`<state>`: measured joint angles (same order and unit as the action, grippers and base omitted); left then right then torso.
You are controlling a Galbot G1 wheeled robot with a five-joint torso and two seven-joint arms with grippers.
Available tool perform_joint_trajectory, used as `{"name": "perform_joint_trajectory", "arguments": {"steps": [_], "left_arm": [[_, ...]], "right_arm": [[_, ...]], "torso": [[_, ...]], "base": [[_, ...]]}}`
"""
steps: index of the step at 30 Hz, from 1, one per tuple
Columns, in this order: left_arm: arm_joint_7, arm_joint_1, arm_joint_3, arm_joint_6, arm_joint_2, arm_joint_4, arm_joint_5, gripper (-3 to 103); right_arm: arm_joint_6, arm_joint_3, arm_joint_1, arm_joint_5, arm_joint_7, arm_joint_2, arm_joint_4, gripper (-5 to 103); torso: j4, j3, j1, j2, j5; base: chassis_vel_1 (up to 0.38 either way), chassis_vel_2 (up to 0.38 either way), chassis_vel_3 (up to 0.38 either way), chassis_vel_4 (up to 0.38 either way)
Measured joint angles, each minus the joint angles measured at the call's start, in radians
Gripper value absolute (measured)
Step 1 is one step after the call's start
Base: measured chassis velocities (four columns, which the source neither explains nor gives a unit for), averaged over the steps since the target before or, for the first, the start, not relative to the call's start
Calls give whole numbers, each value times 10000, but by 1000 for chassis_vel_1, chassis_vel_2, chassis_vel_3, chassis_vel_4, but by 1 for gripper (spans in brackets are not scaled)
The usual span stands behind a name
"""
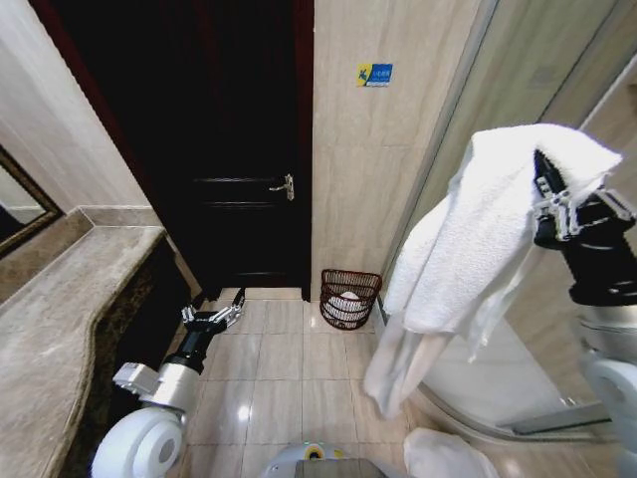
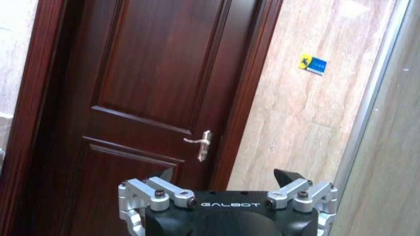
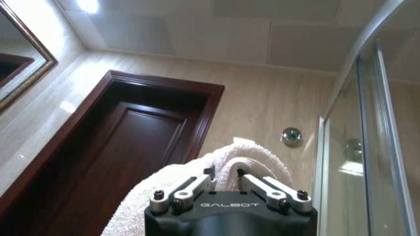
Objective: Discard the used towel into the hamper.
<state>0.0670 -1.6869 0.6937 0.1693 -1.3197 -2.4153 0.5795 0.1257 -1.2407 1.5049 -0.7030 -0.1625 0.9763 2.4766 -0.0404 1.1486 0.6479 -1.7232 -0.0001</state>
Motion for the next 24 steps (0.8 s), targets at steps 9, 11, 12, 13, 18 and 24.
{"name": "perform_joint_trajectory", "arguments": {"steps": [9, 11, 12, 13, 18, 24], "left_arm": [[0, 0, 0, 0, 0, 0, 0, 100], [0, 0, 0, 0, 0, 0, 0, 100], [0, 0, 0, 0, 0, 0, 0, 100], [0, 0, 0, 0, 0, 0, 0, 100], [0, -1, 0, 0, -1, 0, 0, 100], [0, 0, 0, 0, 0, -1, 0, 100]], "right_arm": [[-314, 106, -203, 54, 157, -67, 40, 8], [-361, 129, -281, 50, 196, -98, 44, 8], [-372, 132, -288, 48, 198, -97, 46, 8], [-373, 132, -280, 46, 197, -83, 49, 8], [-373, 114, -230, 39, 177, -20, 54, 8], [-359, 105, -207, -12, 113, 9, 124, 8]], "torso": [[-1, -13, -10, 24, 1], [-1, -18, -16, 32, 1], [-1, -20, -19, 36, 2], [-1, -23, -22, 40, 1], [1, -27, -26, 48, 3], [-2, -30, -26, 63, 1]], "base": [[0, 0, 0, 0], [0, 0, 0, 0], [0, 0, 0, 0], [0, 0, 0, 0], [-36, 39, 40, -52], [-108, 105, 122, -120]]}}
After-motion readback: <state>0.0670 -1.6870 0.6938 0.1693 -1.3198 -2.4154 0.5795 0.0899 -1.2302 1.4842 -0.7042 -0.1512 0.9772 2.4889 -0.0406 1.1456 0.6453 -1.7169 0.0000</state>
